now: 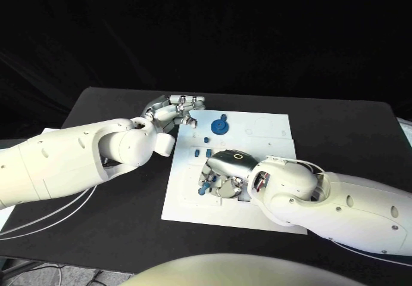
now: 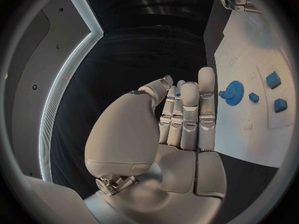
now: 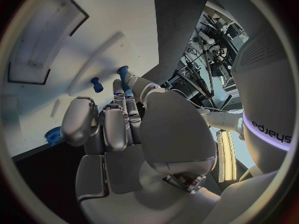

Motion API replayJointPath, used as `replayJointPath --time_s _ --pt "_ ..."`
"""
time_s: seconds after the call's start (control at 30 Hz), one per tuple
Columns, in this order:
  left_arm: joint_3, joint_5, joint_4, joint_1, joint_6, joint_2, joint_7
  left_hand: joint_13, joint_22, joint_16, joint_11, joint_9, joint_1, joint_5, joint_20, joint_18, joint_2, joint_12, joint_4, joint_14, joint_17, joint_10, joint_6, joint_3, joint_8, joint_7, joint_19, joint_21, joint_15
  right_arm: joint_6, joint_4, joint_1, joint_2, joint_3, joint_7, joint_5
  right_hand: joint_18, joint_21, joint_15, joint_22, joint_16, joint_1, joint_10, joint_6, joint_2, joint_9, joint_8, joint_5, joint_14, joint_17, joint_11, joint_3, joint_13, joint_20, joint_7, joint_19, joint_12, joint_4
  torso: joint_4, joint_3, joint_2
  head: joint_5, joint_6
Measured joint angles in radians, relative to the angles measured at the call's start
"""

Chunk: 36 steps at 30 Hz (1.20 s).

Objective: Assemble the parts on the task board

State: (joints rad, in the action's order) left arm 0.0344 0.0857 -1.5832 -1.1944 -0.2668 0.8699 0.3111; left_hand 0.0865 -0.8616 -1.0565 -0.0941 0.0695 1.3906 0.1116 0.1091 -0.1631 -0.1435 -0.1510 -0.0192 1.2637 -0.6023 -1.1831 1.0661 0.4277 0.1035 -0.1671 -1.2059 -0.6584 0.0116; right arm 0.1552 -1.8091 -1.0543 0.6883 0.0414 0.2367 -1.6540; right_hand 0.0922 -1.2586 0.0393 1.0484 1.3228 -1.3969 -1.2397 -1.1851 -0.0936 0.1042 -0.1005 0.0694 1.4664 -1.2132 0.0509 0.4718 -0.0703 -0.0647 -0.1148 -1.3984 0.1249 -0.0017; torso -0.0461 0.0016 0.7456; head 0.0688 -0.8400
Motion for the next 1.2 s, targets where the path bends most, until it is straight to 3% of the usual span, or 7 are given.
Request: replayJointPath --time_s 0.4,0.5,0.63,0.8,1.03,1.2 --pt "0.000 0.000 0.000 0.000 0.001 0.000 -0.001 0.000 0.000 0.000 0.000 0.000 0.000 0.000 0.000 0.000 0.000 0.000 0.000 0.000 0.000 0.000 0.000 0.000 0.000 0.000 0.000 0.000 0.000 -0.023 0.003 -0.001 -0.018 0.001 0.017 -0.048 0.000 0.000 0.000 0.000 0.000 0.000 -0.001 0.002 0.000 -0.001 0.000 0.004 0.000 0.001 0.000 0.000 0.000 0.000 -0.001 0.000 -0.006 0.000 0.0005 0.0000 0.000 0.000 -0.003" --pt "0.000 0.000 0.000 0.000 0.001 0.000 -0.001 0.000 0.000 0.000 0.000 0.000 0.000 0.000 0.000 0.000 0.000 0.000 0.000 0.000 0.000 0.000 0.000 0.000 0.000 0.000 0.000 0.000 0.000 -0.027 0.004 -0.001 -0.025 0.003 0.021 -0.060 0.000 0.000 -0.011 -0.005 0.000 0.015 0.016 0.027 0.003 -0.001 0.016 0.019 0.000 0.005 0.011 -0.004 0.000 0.000 -0.013 0.000 -0.024 0.002 0.0005 -0.0003 0.000 0.000 -0.004" --pt "0.000 0.000 0.000 0.000 0.001 0.000 -0.001 0.000 0.000 0.000 0.000 0.000 0.000 0.000 0.000 0.000 0.000 0.000 0.000 0.000 0.000 0.000 0.000 0.000 0.000 0.000 0.000 0.000 0.000 -0.033 0.007 -0.001 -0.031 0.006 0.026 -0.069 0.000 0.006 -0.026 -0.012 0.000 0.065 0.063 0.081 -0.019 -0.015 0.036 0.047 0.000 0.011 0.029 -0.018 0.010 -0.015 -0.033 0.004 -0.054 0.016 0.0005 -0.0007 0.000 -0.001 -0.004" --pt "0.000 0.000 0.000 0.000 0.001 0.001 -0.002 0.000 0.000 0.000 0.000 0.000 0.000 0.000 0.000 0.000 0.000 0.000 0.000 0.000 0.000 0.000 0.000 0.000 0.000 0.000 0.000 0.000 0.000 -0.043 0.010 0.001 -0.033 0.009 0.030 -0.072 0.000 0.012 -0.033 -0.022 0.000 0.087 0.117 0.126 -0.051 -0.030 0.037 0.053 -0.001 0.018 0.042 -0.038 0.009 -0.027 -0.038 0.009 -0.059 0.024 0.0001 -0.0009 0.000 -0.001 -0.005" --pt "0.000 0.000 0.000 0.000 0.001 0.001 -0.003 0.000 0.000 0.000 0.000 0.000 0.000 0.000 0.000 0.000 0.000 0.000 0.000 0.000 0.000 0.000 0.000 0.000 0.000 0.000 0.000 0.000 0.000 -0.037 0.008 0.001 -0.024 0.009 0.033 -0.074 0.000 0.023 -0.047 -0.041 -0.004 0.083 0.241 0.184 -0.060 -0.037 0.037 0.057 0.000 0.027 0.058 -0.111 0.008 -0.040 -0.047 0.015 -0.060 0.022 -0.0001 -0.0007 -0.001 0.000 -0.005" --pt "0.000 0.000 0.000 0.000 0.001 0.002 -0.004 0.000 0.000 0.000 0.000 0.000 0.000 0.000 0.000 0.000 0.000 0.000 0.000 0.000 0.000 0.000 0.000 0.000 0.000 0.000 0.000 0.000 0.000 0.007 -0.011 0.001 0.009 0.009 0.032 -0.073 0.000 0.027 -0.054 -0.046 -0.004 0.082 0.263 0.196 -0.061 -0.037 0.037 0.064 0.000 0.028 0.063 -0.159 0.006 -0.043 -0.053 0.018 -0.053 0.030 0.0003 0.0006 -0.001 -0.001 -0.003"
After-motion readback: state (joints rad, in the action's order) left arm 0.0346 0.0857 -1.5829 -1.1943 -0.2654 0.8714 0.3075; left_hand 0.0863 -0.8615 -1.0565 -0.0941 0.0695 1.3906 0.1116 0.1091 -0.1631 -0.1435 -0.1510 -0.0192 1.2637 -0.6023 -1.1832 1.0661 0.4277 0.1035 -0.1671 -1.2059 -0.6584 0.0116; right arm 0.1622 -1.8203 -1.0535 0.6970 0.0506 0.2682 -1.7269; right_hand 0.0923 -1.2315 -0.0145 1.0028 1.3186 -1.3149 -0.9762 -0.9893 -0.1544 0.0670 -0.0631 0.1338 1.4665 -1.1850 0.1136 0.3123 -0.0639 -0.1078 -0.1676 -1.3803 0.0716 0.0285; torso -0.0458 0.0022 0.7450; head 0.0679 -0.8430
